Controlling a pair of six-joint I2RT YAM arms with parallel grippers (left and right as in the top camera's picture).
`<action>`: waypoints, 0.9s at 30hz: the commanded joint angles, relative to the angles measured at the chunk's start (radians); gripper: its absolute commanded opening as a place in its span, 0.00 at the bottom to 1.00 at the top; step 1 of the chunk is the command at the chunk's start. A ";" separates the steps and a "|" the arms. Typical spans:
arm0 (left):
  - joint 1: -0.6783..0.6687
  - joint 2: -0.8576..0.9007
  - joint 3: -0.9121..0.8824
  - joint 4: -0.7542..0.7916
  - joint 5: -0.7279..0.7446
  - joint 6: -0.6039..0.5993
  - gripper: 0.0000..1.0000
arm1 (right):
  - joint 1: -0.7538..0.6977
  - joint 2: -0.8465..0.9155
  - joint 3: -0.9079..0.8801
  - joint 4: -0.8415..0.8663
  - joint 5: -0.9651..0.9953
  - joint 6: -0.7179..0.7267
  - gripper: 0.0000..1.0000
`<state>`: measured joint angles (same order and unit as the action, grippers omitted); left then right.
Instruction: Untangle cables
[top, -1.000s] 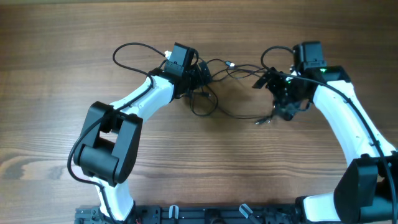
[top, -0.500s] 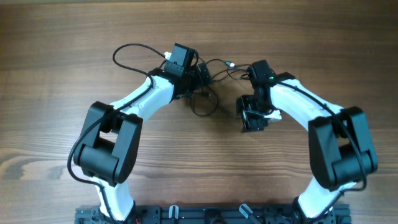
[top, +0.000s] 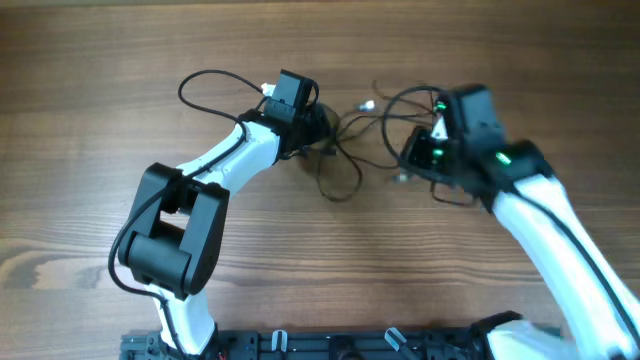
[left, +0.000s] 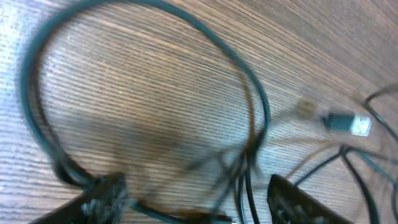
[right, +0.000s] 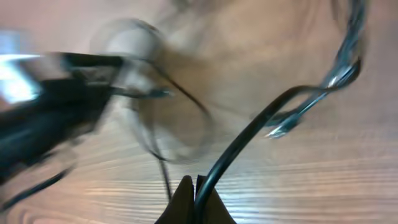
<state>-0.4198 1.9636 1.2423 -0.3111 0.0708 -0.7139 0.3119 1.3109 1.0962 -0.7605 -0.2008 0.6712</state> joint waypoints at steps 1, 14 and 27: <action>-0.003 0.013 -0.021 -0.001 -0.021 0.000 0.44 | 0.000 -0.207 0.003 0.032 0.089 -0.146 0.04; 0.006 0.013 -0.048 -0.083 -0.168 -0.002 0.06 | -0.176 -0.484 0.003 0.093 0.386 0.009 0.04; 0.056 -0.135 -0.014 0.003 0.643 0.396 1.00 | -0.181 0.106 0.003 0.190 -0.082 -0.100 0.04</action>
<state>-0.3016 1.8648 1.2102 -0.3099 0.6018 -0.3813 0.1337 1.3830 1.0962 -0.5682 -0.2306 0.5972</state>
